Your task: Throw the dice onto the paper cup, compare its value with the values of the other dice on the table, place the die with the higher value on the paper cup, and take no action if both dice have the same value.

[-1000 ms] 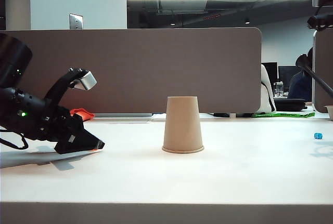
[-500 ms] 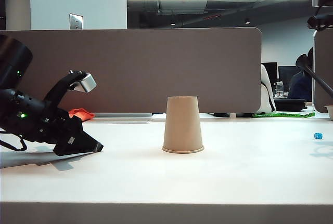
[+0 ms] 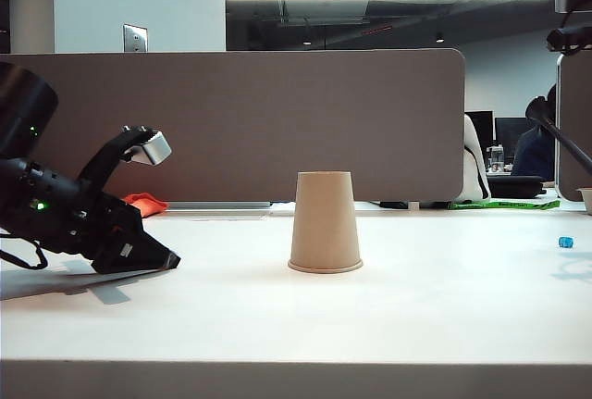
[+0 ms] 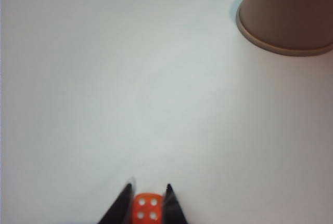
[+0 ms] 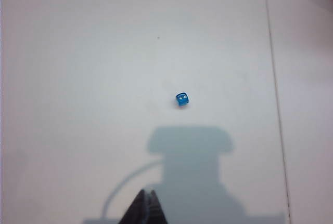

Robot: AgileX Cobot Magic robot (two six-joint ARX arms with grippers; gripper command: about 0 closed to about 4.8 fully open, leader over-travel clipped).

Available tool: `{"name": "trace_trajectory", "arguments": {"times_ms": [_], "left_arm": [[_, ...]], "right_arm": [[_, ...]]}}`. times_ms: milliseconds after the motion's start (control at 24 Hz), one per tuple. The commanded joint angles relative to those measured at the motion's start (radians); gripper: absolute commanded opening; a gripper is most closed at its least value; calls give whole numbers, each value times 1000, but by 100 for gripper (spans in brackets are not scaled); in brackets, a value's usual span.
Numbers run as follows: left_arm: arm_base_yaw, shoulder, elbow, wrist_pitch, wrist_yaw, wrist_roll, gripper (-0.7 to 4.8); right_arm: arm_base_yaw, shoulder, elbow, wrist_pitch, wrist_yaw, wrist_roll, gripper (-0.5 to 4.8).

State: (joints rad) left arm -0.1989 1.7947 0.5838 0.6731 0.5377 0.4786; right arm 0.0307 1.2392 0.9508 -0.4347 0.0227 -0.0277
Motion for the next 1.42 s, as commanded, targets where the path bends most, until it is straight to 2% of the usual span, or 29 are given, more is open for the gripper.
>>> {"name": "trace_trajectory", "arguments": {"times_ms": [42,208,375,542,667,834,917,1000,1417], "left_arm": [[-1,-3,0,2,2,3,38],[-1,-3,0,84,56,-35,38],[-1,-3,0,212,121,-120,38],[-3,-3,1,332,148,-212,38],[-8,-4,5,385,159,-236,38],[-39,-4,34,383,179,-255,38],[-85,-4,81,375,185,-254,38],[-139,-4,167,325,181,-251,38],[-210,-3,314,112,181,-243,38]], "right_arm": [[0,-5,2,8,-3,-3,-1],[0,-5,2,8,-3,-3,-2],[0,-5,2,8,-3,-3,-2],[0,-5,2,8,-3,-3,-2],[0,-5,2,8,-3,-3,-2],[0,-5,2,8,-3,-3,-1],[0,-5,2,8,-3,-3,-1],[0,-5,2,8,-3,-3,-1],[0,-5,2,18,-3,-3,-2]]}}
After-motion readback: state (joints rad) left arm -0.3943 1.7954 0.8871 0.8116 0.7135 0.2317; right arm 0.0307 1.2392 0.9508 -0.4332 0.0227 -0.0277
